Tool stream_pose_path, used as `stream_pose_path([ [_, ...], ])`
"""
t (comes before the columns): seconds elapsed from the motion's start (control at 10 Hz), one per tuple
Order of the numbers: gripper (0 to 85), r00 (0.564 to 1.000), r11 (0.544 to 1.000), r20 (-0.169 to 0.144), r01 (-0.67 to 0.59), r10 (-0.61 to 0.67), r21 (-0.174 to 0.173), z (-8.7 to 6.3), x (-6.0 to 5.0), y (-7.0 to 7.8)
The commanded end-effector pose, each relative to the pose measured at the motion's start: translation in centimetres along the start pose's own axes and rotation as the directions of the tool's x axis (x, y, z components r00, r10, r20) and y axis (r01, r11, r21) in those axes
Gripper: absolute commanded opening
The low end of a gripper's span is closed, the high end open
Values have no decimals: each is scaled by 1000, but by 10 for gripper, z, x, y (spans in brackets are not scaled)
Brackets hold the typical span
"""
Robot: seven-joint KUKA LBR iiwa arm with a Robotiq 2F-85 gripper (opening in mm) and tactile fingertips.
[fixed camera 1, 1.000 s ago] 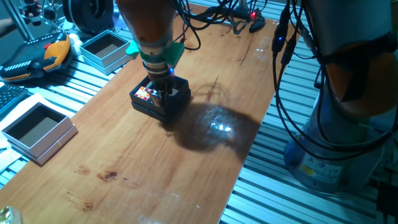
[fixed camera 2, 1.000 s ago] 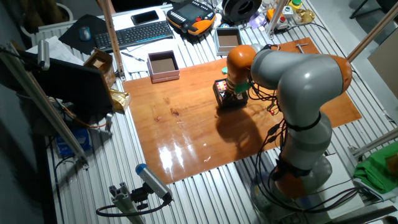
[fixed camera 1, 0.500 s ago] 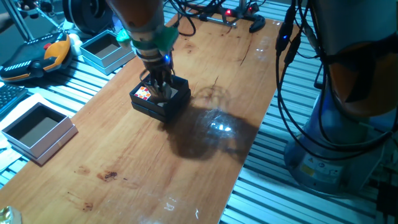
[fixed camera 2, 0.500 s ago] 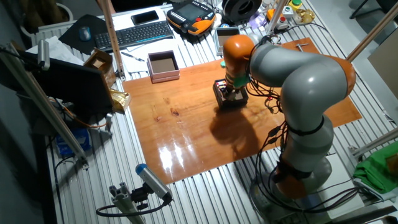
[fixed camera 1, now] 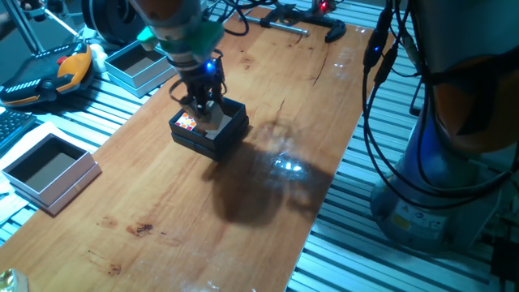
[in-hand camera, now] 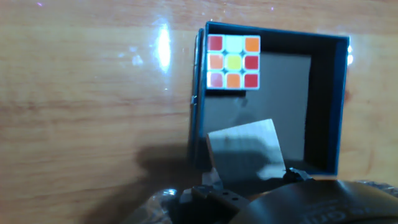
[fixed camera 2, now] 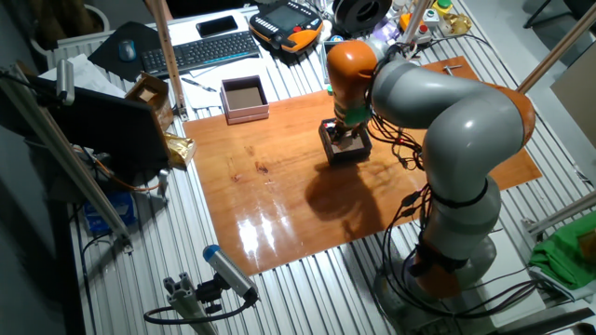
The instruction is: Take everything out of the gift box
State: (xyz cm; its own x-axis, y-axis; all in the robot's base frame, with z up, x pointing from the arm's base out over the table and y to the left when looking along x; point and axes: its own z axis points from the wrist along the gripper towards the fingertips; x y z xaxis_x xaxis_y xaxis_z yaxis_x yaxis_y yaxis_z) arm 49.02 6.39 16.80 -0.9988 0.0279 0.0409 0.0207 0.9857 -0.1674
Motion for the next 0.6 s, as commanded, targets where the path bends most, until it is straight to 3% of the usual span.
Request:
stream_pose_path([
  [0.0, 533, 999, 999, -1, -37, 37, -6, -4, 3, 9],
  [0.2, 533, 992, 992, 3, -124, 124, -13, -5, 9, 27],
  [0.5, 530, 977, 977, 43, -206, 208, -50, 20, 15, 44],
])
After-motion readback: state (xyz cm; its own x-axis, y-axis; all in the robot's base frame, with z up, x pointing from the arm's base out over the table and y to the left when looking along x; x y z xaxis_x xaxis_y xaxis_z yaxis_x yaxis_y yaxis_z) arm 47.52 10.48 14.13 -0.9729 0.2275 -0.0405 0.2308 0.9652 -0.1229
